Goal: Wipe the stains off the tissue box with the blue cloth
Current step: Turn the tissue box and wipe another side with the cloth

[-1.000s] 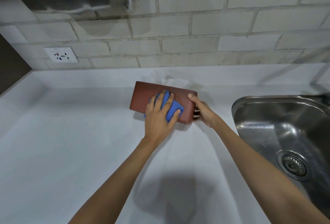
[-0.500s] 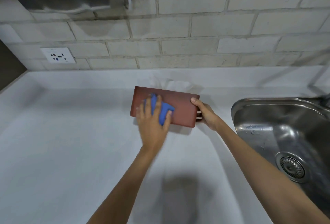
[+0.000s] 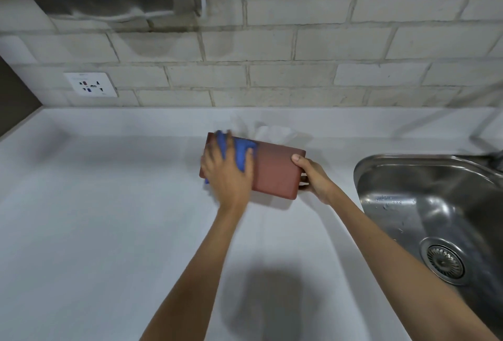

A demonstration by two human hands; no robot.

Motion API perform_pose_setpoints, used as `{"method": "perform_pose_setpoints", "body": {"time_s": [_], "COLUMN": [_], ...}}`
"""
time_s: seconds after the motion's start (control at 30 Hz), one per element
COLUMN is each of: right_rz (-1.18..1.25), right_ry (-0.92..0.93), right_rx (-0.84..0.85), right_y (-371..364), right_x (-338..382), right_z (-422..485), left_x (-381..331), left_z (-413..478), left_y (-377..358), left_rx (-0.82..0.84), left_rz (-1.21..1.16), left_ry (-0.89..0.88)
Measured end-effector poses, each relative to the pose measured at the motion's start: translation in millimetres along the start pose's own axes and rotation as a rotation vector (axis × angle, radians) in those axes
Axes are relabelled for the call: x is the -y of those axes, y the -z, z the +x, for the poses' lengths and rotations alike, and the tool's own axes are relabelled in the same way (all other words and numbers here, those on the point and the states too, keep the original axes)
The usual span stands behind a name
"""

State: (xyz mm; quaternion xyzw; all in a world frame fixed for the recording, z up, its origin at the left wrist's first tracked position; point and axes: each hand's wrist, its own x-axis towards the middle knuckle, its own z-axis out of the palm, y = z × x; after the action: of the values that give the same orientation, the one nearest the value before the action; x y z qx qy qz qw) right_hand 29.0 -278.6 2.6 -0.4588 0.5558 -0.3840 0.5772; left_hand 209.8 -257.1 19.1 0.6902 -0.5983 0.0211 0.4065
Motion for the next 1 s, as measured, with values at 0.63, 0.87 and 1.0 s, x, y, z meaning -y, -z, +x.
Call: {"method": "perform_pose_setpoints", "body": {"time_s": [0.63,0.87,1.0], "right_rz": [0.197,0.304,0.184], "right_ry": [0.036,0.061,0.155], "right_rx": [-0.006,-0.322,-0.462], "right_y": [-19.4,-54.3,-74.4], "right_x": [3.6,11.0,5.4], "right_z": [-22.9,-24.9,-35.3], "left_x": [-32.4,-26.9,-19.3], "left_z": [-62.9,-56.4,-51.9], "left_y": [-8.1,6.3,7.9], "left_rx": [0.113,0.006,-0.020], "left_rz": [0.016,-0.416,-0.608], "left_ry": [-0.293,0.113,0.437]}}
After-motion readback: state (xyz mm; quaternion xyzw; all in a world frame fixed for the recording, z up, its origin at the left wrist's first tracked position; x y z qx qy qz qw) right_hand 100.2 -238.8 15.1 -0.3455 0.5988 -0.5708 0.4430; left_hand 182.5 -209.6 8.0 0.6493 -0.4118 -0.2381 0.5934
